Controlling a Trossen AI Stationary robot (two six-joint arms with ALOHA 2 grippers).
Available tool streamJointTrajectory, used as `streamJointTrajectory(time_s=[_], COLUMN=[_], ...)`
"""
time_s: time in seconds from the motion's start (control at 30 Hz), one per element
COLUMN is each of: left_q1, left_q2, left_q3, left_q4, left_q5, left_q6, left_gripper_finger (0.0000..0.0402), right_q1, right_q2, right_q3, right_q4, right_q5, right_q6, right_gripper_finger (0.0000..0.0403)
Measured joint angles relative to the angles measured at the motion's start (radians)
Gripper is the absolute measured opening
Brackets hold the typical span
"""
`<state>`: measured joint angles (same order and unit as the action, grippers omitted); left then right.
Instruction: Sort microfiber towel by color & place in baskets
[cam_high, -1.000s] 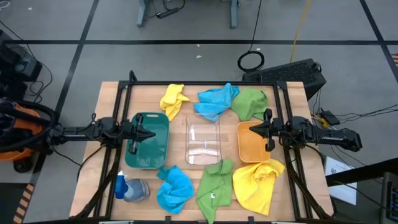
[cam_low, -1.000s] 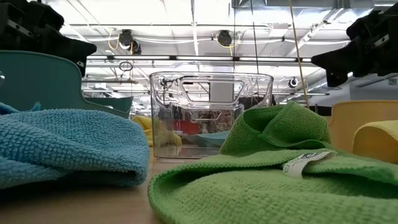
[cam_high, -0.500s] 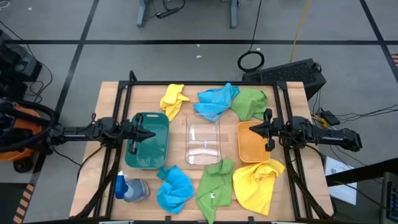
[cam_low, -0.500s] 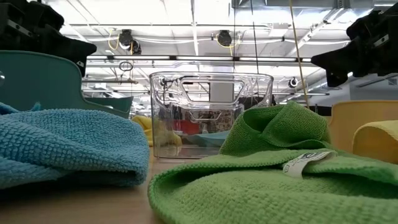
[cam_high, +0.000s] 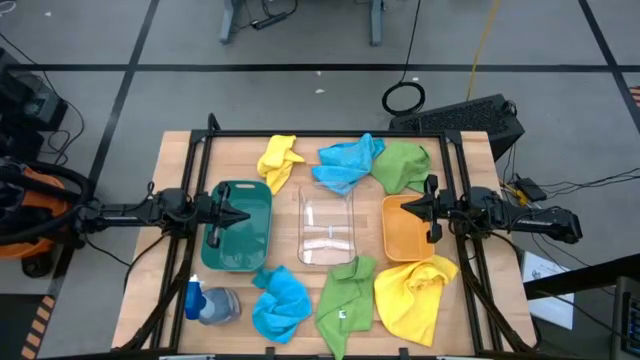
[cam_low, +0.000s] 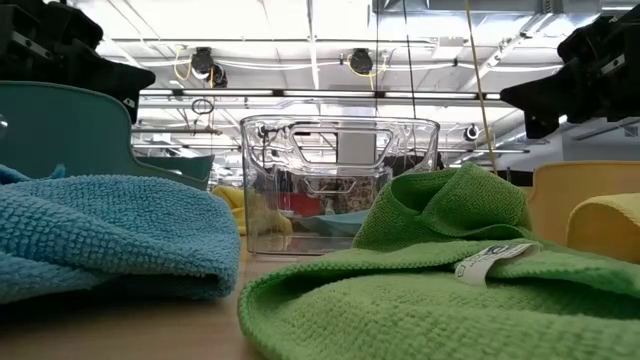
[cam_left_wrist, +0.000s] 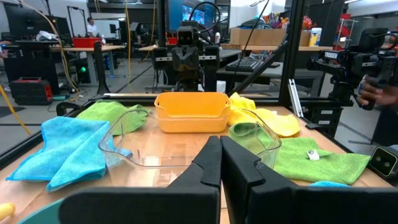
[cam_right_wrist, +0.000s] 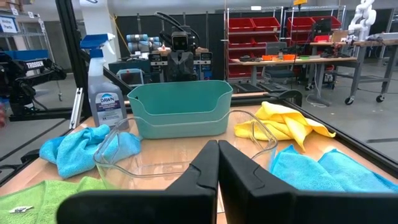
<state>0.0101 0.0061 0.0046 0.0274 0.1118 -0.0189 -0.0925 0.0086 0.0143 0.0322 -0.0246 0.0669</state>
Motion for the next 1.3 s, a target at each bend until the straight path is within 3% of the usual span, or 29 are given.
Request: streamJointTrajectory(time_s=[0.9, 1.1, 1.3], left_q1=[0.000, 0.000, 0.000], left_q2=[0.000, 0.000, 0.000], left_q3=[0.000, 0.000, 0.000], left_q4=[0.000, 0.001, 0.001], left_q5=[0.000, 0.000, 0.000], left_q6=[0.000, 0.000, 0.000], left_gripper_finger=[0.0004, 0.0004, 0.0004], right_q1=[0.000, 0.009, 0.018], right_q2=[0.000, 0.000, 0.010], right_q3=[0.000, 0.000, 0.084], right_q4=[0.001, 0.099, 0.070], right_q5=[0.001, -0.022, -0.029], right_q6=[0.000, 0.009, 0.008], right_gripper_finger=[0.0000, 0.0000, 0.0000])
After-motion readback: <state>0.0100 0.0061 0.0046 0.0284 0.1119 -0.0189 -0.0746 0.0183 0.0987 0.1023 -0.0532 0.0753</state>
